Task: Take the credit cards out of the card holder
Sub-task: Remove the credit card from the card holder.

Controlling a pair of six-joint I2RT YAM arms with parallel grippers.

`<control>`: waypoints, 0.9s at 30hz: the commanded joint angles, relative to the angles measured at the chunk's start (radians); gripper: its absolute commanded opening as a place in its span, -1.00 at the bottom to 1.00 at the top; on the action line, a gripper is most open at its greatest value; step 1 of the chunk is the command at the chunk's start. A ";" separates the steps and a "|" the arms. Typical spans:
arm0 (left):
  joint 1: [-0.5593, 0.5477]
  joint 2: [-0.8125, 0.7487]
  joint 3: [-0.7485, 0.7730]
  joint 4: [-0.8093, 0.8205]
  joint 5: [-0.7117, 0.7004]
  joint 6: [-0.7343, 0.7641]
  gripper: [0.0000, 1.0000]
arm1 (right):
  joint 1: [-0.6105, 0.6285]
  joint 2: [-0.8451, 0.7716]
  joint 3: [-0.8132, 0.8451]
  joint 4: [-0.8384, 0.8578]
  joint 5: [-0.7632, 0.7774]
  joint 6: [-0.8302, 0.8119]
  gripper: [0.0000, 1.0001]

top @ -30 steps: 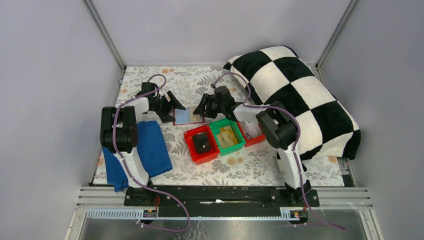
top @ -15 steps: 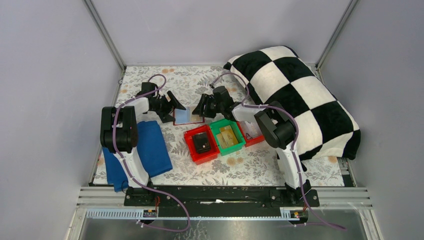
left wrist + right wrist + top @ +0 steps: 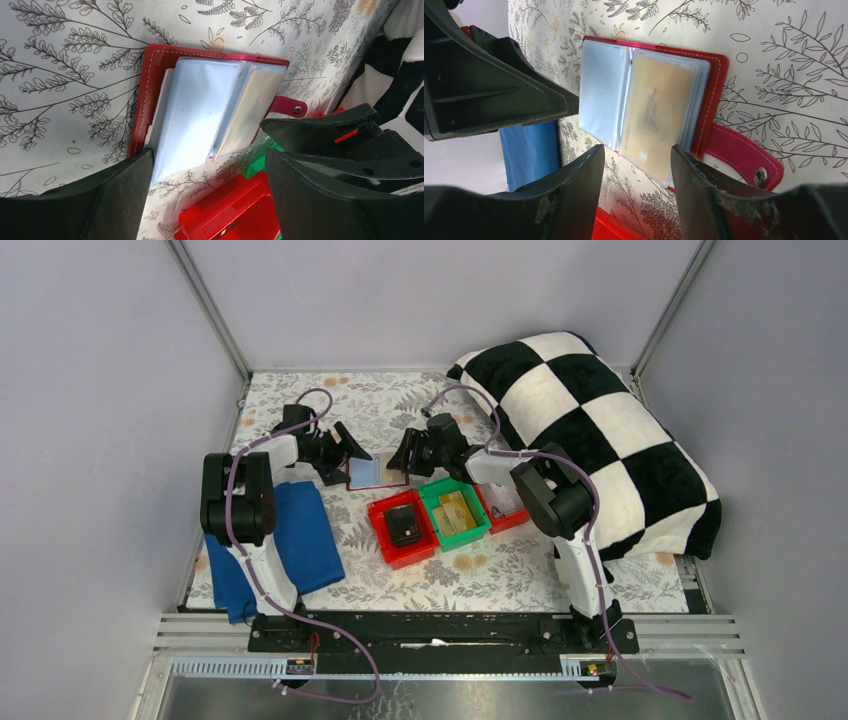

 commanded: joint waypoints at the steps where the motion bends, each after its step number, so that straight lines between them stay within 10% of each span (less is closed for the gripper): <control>1: -0.012 0.013 -0.006 0.007 0.005 0.018 0.72 | 0.009 -0.051 -0.023 -0.014 0.036 -0.024 0.18; 27: -0.012 0.024 -0.004 0.009 0.005 0.015 0.72 | 0.009 0.029 0.040 0.079 -0.115 0.062 0.18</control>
